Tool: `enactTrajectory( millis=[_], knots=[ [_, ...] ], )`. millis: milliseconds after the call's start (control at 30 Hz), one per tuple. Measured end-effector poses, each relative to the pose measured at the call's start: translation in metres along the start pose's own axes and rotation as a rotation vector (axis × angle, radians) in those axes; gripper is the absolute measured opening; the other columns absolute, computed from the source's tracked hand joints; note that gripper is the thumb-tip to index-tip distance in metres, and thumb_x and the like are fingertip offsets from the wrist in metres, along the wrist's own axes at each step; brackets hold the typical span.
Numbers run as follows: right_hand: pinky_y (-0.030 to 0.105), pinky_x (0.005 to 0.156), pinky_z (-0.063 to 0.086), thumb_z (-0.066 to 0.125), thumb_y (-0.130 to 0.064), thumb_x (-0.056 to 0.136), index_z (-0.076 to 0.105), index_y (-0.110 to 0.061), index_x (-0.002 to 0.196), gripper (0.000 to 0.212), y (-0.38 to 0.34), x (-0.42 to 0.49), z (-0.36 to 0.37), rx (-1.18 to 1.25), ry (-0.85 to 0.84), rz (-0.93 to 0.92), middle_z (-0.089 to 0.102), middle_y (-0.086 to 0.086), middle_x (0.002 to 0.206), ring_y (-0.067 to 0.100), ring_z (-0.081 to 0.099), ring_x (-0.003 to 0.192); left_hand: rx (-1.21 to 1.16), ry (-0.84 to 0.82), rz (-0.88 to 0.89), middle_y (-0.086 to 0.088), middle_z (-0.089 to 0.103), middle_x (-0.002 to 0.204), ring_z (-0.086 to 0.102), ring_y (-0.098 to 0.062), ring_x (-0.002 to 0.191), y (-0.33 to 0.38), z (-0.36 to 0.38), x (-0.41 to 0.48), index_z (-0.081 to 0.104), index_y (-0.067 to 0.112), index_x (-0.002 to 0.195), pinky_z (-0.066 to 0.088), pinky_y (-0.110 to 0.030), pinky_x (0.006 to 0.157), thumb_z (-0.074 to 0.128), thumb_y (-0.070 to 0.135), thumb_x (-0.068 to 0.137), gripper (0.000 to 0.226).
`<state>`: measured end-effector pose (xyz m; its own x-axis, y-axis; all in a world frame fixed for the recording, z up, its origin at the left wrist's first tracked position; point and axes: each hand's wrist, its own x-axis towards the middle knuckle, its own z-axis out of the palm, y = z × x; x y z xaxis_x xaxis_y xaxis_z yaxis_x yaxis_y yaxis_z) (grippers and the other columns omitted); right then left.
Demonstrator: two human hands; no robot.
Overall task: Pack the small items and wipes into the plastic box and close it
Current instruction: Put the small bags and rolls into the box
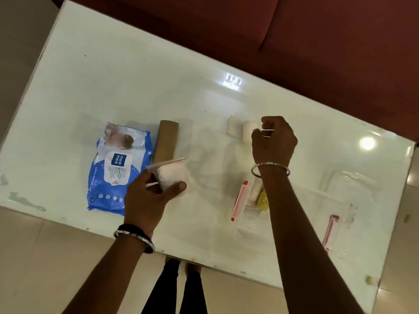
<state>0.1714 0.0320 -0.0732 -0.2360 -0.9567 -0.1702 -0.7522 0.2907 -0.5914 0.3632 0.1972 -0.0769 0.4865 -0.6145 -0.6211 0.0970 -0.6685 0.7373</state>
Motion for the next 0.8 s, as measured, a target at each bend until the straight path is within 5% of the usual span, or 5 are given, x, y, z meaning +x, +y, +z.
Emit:
enactTrajectory(
  millis=[100,267,567,700,800],
  knots=[
    [0.034,0.102,0.045,0.070,-0.029,0.087,0.059,-0.009,0.128,0.047,0.007,0.029,0.017,-0.193,-0.249,0.131,0.064,0.009,0.127,0.026,0.060,0.121,-0.098,-0.034,0.016,0.010,0.074,0.091,0.072,-0.001,0.080,0.014,0.002,0.006,0.067,0.032,0.094,0.055,-0.016,0.063,0.084,0.037,0.051,0.047],
    [0.035,0.101,0.045,0.074,-0.021,0.082,0.059,-0.010,0.129,0.051,0.008,0.044,0.034,-0.258,-0.292,0.166,0.063,0.010,0.129,0.027,0.057,0.124,-0.134,-0.075,0.056,0.016,0.076,0.085,0.072,0.000,0.082,0.029,0.012,0.017,0.068,0.031,0.092,0.053,-0.010,0.063,0.082,0.032,0.058,0.037],
    [0.026,0.070,0.045,0.087,-0.027,0.067,0.071,-0.016,0.084,0.026,0.005,0.035,0.017,0.088,-0.276,0.242,0.063,-0.004,0.069,0.015,0.062,0.067,-0.098,-0.088,0.083,0.015,0.074,0.087,0.071,0.004,0.079,0.033,0.021,0.022,0.066,0.031,0.094,0.052,-0.008,0.060,0.082,0.022,0.068,0.032],
    [0.046,0.081,0.061,0.089,-0.041,0.059,0.075,-0.011,0.084,0.042,0.009,0.002,-0.026,0.423,-0.333,0.248,0.073,0.015,0.084,0.034,0.071,0.082,-0.116,-0.102,0.082,0.013,0.072,0.090,0.070,0.007,0.075,0.035,0.025,0.015,0.066,0.030,0.094,0.050,-0.006,0.058,0.081,0.016,0.069,0.032],
    [0.031,0.071,0.061,0.091,-0.047,0.056,0.076,-0.012,0.086,0.048,0.021,-0.031,-0.058,0.638,-0.373,0.287,0.074,0.018,0.086,0.021,0.072,0.075,-0.143,-0.146,0.070,0.011,0.073,0.092,0.071,0.004,0.077,0.039,0.030,0.006,0.067,0.027,0.098,0.051,-0.007,0.058,0.081,0.018,0.066,0.036]
  ],
)
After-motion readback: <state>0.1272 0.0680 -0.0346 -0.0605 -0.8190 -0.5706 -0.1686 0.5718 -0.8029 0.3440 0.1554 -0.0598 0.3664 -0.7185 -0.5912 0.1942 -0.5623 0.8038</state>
